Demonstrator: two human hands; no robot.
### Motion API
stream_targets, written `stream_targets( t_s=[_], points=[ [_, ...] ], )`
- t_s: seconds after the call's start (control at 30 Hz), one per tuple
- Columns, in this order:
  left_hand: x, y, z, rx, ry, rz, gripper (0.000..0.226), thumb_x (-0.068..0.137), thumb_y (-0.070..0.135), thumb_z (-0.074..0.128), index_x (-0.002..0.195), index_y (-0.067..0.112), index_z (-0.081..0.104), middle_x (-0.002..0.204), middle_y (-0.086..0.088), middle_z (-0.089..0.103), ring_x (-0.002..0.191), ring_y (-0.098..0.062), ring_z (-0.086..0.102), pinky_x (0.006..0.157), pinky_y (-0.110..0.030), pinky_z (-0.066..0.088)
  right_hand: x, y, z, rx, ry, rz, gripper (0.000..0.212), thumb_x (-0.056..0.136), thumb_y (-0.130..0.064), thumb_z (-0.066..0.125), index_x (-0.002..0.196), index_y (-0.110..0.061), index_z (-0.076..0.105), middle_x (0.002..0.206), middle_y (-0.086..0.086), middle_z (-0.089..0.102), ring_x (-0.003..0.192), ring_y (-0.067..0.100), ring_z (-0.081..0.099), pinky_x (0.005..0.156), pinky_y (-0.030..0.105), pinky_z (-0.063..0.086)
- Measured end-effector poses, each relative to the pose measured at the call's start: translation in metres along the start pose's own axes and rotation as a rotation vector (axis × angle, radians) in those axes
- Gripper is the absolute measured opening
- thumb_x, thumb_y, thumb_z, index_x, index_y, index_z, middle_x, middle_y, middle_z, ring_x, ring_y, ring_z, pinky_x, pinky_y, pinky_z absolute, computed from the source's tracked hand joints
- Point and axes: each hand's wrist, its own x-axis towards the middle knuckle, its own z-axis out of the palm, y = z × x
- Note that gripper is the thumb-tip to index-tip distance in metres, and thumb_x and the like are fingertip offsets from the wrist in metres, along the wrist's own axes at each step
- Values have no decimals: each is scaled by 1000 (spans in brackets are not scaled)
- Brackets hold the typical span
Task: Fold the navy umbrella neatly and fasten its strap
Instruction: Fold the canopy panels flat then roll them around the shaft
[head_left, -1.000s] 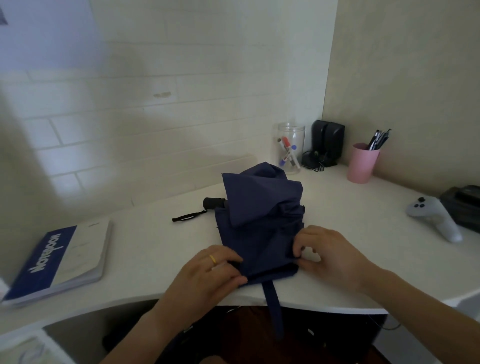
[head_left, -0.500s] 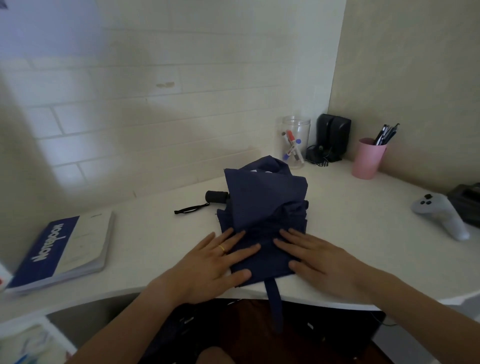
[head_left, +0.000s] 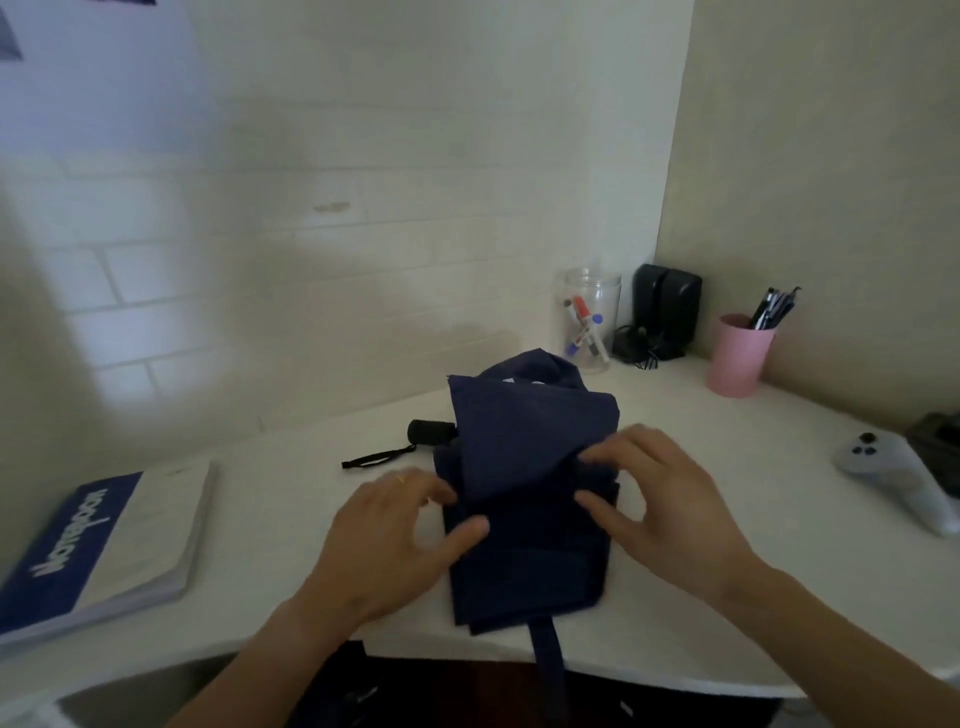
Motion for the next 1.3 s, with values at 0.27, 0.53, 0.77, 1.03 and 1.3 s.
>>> stream_targets(
  t_s=[0.27, 0.53, 0.77, 1.03, 1.3],
  points=[
    [80, 45, -21, -986, -19, -543, 14, 89, 25, 78, 96, 14, 78, 94, 3, 77, 72, -4, 68, 42, -5, 43, 50, -5, 12, 17, -30, 212, 37, 72, -21, 75, 107, -31, 66, 104, -9, 55, 99, 15, 59, 84, 36, 55],
    [74, 49, -19, -1025, 23, -598, 30, 84, 28, 82, 105, 7, 74, 88, 0, 76, 75, -11, 70, 47, -15, 51, 42, -18, -1, 190, 92, 53, 26, 72, -5, 76, 84, -28, 75, 85, -21, 62, 86, 4, 58, 78, 13, 45],
    [27, 39, -20, -1052, 90, -413, 13, 95, 24, 70, 106, 19, 77, 97, 5, 82, 88, -11, 77, 70, -27, 64, -1, -17, -9, 316, 40, 178, 38, 71, -14, 83, 100, -31, 66, 103, -8, 60, 88, 10, 60, 74, 15, 46],
    [15, 34, 0, -1389, 29, -532, 36, 105, 30, 52, 139, 20, 58, 130, -1, 72, 116, -21, 71, 107, -49, 52, -4, -16, -7, 1156, -171, 905, 53, 76, -9, 83, 123, -9, 60, 104, 11, 76, 71, 22, 68, 74, 40, 50],
    [18, 39, -3, -1446, -158, -418, 55, 85, 34, 77, 136, 18, 61, 128, -4, 74, 119, -24, 70, 105, -45, 51, -2, -24, -5, 1196, -267, 706, 41, 75, 0, 81, 114, -6, 70, 83, 14, 69, 72, 19, 65, 64, 30, 48]
  ],
)
